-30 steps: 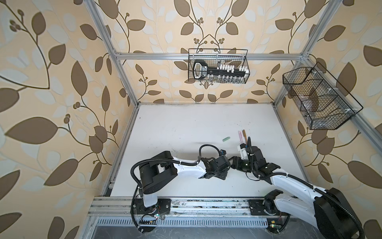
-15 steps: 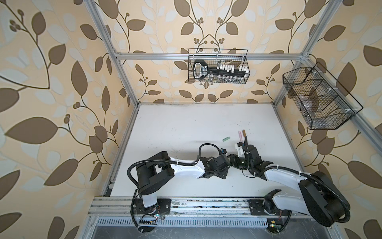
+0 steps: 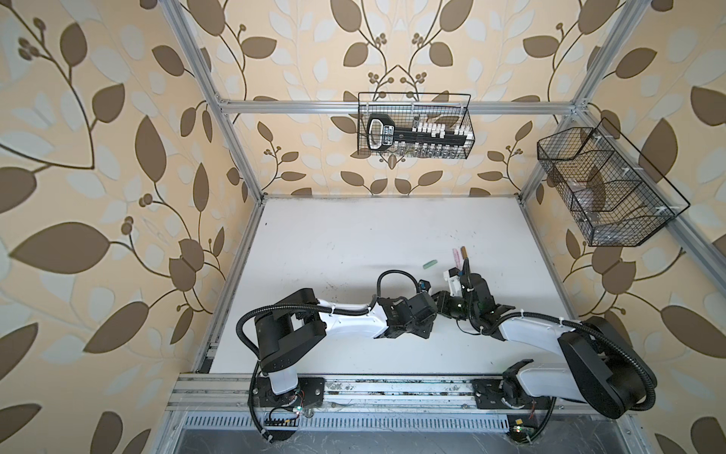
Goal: Insert the pens into the pen caps
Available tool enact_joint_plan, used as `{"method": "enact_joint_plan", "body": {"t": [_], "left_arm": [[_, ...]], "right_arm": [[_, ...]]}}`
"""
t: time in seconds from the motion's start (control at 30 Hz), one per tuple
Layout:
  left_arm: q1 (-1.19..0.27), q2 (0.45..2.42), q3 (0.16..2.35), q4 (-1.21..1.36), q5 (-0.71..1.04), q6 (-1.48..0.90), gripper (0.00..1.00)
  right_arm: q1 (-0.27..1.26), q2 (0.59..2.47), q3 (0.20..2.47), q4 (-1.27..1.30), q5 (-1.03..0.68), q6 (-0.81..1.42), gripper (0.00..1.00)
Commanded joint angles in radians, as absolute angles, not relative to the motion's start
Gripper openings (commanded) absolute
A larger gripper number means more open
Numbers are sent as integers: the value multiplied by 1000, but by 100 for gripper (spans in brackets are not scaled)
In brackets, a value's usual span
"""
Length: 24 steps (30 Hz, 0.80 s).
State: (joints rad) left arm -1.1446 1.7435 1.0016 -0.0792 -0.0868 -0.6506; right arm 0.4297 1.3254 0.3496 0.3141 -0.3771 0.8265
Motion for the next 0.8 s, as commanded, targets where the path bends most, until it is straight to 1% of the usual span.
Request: {"method": "enact_joint_plan", "body": {"t": [0.0,0.07,0.1,0.13,0.17,0.27,0.43,0.5,0.77], "left_arm": [[-1142,1691,998,-75,-112,-625,0],[-1141,1690,998,-82,-112,-624,0],[-1141,1688,1001,-88,-116,-626,2],[-1141,1686,1001,-96,-123,-629,12],[-1140,1683,1002,-105,-127,-641,30],[-1122,1665,991,-89,-88,-655,42],[-1097,1609,931,0,-45,-671,52],[-1086,1603,905,25,-31,-680,57],[-1032,1591,784,286,140,-724,59]], "right_arm": [[425,1336,354,348,-400,834,11],[424,1333,357,345,-402,832,3],[422,1331,360,341,-403,831,1],[421,1329,359,334,-406,827,0],[419,1322,360,326,-406,823,0],[417,1300,364,303,-406,815,0],[411,1253,359,295,-414,829,0],[405,1234,356,298,-424,836,0],[412,1179,344,352,-443,900,0]]}}
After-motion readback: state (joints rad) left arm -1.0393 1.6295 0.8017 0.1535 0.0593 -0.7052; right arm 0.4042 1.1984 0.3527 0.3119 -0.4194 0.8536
